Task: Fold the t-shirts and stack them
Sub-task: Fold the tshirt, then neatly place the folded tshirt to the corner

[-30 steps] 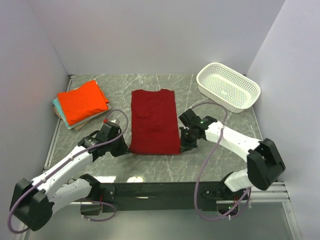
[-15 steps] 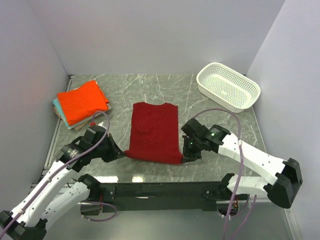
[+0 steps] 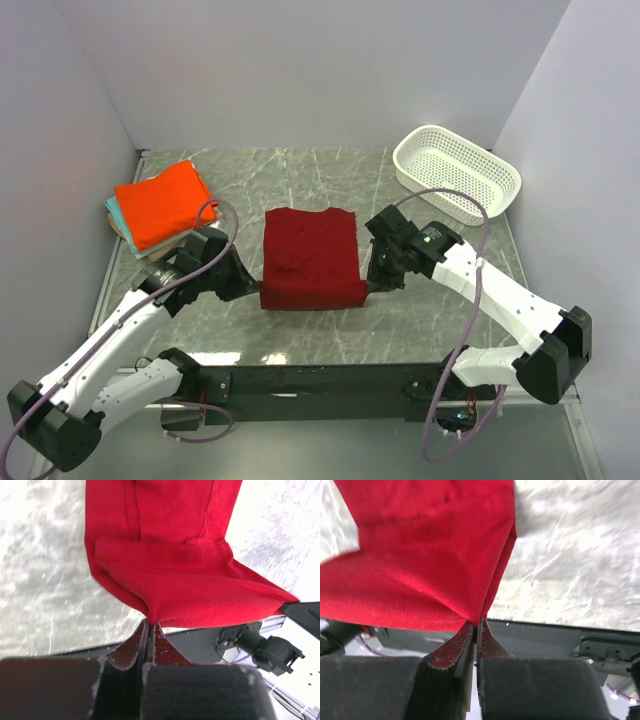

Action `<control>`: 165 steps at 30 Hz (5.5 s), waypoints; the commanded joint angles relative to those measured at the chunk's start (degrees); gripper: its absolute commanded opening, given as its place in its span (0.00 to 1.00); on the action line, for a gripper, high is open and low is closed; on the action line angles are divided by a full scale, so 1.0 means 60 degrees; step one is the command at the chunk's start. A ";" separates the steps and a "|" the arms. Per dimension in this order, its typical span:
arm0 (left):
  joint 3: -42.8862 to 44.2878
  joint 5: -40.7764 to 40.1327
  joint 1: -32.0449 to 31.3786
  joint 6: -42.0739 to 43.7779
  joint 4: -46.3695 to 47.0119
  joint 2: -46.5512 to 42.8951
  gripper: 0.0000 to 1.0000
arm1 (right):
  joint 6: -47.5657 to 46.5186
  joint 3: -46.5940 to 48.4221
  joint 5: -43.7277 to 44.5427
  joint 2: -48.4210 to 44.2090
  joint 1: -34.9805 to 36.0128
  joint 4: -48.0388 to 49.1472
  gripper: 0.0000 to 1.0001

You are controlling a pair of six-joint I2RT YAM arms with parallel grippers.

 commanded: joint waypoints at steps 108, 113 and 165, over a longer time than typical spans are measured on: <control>-0.2100 0.3604 0.3813 0.2148 1.0879 0.7780 0.82 | -0.3536 0.2942 -0.2881 0.7005 -0.2166 0.4091 0.78; -0.2306 0.3340 0.3432 0.1883 1.1363 0.8059 0.81 | -0.3536 0.2912 -0.2910 0.7019 -0.2136 0.4106 0.78; 0.7256 -0.4319 0.2142 0.6569 0.0305 1.0168 0.00 | -0.4107 0.2576 -0.2280 0.6214 -0.1829 0.3153 0.78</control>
